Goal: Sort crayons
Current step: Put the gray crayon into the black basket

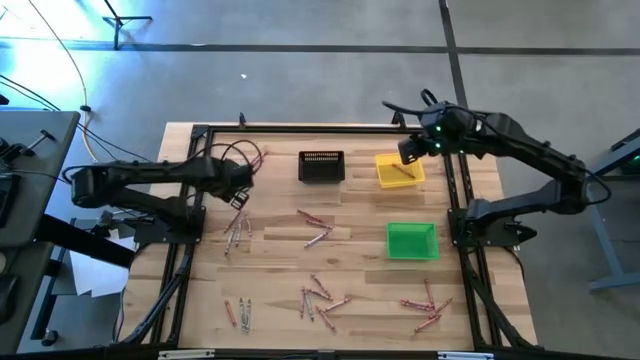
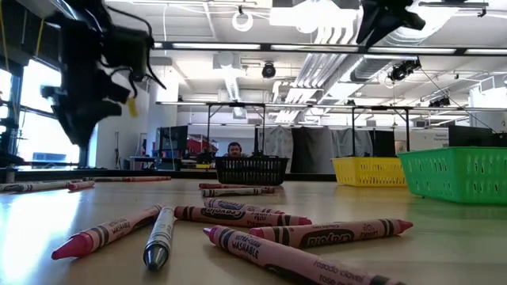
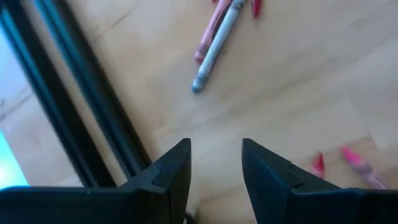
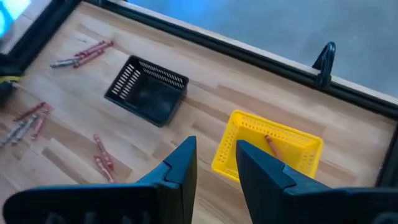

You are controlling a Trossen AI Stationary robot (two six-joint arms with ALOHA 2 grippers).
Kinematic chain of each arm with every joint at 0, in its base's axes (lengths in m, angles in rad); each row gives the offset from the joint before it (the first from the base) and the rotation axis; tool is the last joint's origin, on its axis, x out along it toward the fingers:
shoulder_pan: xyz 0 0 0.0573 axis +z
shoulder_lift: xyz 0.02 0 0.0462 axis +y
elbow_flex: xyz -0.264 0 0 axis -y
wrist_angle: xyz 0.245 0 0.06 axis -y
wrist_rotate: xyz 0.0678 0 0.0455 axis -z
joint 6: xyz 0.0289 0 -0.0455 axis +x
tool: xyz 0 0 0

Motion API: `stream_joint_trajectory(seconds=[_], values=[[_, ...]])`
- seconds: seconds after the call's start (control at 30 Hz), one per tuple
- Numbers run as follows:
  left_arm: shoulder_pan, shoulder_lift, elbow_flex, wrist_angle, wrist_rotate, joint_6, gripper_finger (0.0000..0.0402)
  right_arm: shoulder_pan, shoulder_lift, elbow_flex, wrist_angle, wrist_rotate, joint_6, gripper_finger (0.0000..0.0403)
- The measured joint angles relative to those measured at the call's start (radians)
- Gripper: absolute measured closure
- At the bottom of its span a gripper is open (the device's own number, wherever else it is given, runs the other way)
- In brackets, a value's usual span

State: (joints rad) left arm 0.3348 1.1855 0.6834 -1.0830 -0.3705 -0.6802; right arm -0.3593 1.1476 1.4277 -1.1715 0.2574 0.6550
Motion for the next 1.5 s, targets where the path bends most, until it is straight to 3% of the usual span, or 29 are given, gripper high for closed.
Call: stream_joint_trajectory(seconds=[0.4,0.73,0.87,1.17,1.27,1.37,1.5], values=[[0.204,0.256,0.0,0.206,0.0,0.248,0.0275,0.084,0.024,0.0,0.002,0.009,0.046,0.0306],[0.253,0.377,0.006,0.259,0.074,0.274,0.0276,0.085,0.024,-0.001,0.002,0.012,0.024,0.0306],[0.261,0.379,0.004,0.265,0.109,0.267,0.0294,0.085,0.024,-0.001,0.002,0.02,0.018,0.0306],[0.264,0.375,0.006,0.235,0.163,0.225,0.0391,0.085,0.024,-0.001,0.001,0.022,-0.001,0.0306],[0.248,0.351,0.006,0.202,0.178,0.194,0.0396,0.085,0.024,-0.001,0.001,0.022,-0.005,0.0306],[0.216,0.297,0.013,0.082,0.269,0.175,0.0395,0.085,0.024,-0.001,0.001,0.021,-0.001,0.0306],[0.164,0.189,0.061,0.099,0.344,0.156,0.0399,0.085,0.024,-0.001,0.002,0.021,0.0,0.0306]])
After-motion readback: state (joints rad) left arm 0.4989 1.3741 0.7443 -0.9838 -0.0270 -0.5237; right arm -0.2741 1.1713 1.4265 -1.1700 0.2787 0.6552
